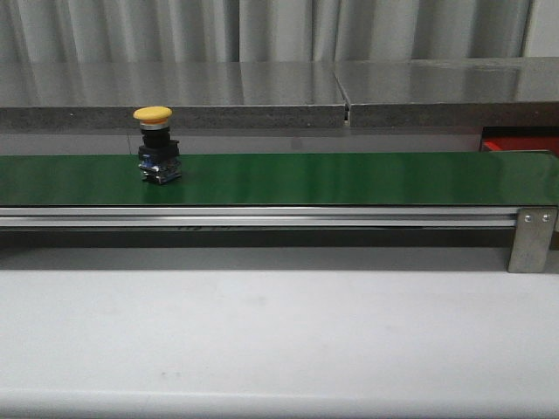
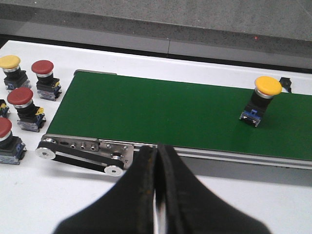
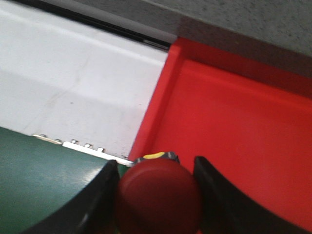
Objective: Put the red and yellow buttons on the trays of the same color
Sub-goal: 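Lift the red button into the red tray and open the right gripper, then lower the right gripper onto the yellow button and grasp it, then carry the yellow button over the yellow tray and release it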
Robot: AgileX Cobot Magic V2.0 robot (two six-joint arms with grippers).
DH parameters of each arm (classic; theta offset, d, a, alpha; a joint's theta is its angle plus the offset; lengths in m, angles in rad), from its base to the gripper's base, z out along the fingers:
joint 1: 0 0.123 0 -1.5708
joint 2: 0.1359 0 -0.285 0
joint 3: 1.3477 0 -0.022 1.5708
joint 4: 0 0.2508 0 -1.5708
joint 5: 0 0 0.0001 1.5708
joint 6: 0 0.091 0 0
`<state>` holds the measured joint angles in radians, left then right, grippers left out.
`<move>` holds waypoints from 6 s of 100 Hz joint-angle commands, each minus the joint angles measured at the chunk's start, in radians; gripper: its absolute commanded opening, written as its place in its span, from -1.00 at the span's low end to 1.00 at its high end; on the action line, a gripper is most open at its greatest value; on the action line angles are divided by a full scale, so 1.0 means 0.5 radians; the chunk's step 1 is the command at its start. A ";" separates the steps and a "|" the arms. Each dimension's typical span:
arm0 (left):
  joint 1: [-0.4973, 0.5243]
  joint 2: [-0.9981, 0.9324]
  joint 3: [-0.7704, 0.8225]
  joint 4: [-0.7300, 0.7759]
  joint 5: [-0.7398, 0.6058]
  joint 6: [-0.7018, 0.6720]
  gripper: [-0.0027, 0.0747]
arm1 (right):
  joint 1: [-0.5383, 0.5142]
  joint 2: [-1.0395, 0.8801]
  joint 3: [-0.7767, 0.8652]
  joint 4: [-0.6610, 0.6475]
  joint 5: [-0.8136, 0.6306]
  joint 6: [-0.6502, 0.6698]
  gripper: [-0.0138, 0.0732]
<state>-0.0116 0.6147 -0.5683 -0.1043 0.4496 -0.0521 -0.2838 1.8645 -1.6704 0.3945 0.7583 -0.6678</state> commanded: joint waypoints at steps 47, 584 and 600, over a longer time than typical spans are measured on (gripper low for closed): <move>-0.014 0.004 -0.055 -0.004 -0.148 -0.005 -0.98 | -0.063 0.374 -0.067 0.070 -0.406 0.002 -0.20; -0.014 0.004 -0.055 -0.004 -0.152 -0.005 -0.98 | -0.020 -0.480 0.285 0.726 0.491 -1.011 -0.17; -0.014 0.004 -0.055 -0.004 -0.152 -0.005 -0.98 | -0.251 -0.623 0.560 0.736 0.236 -1.011 -0.17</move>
<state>-0.0116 0.6147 -0.5683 -0.1043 0.4496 -0.0521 -0.3597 1.6295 -1.4190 0.7127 0.9679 -1.1721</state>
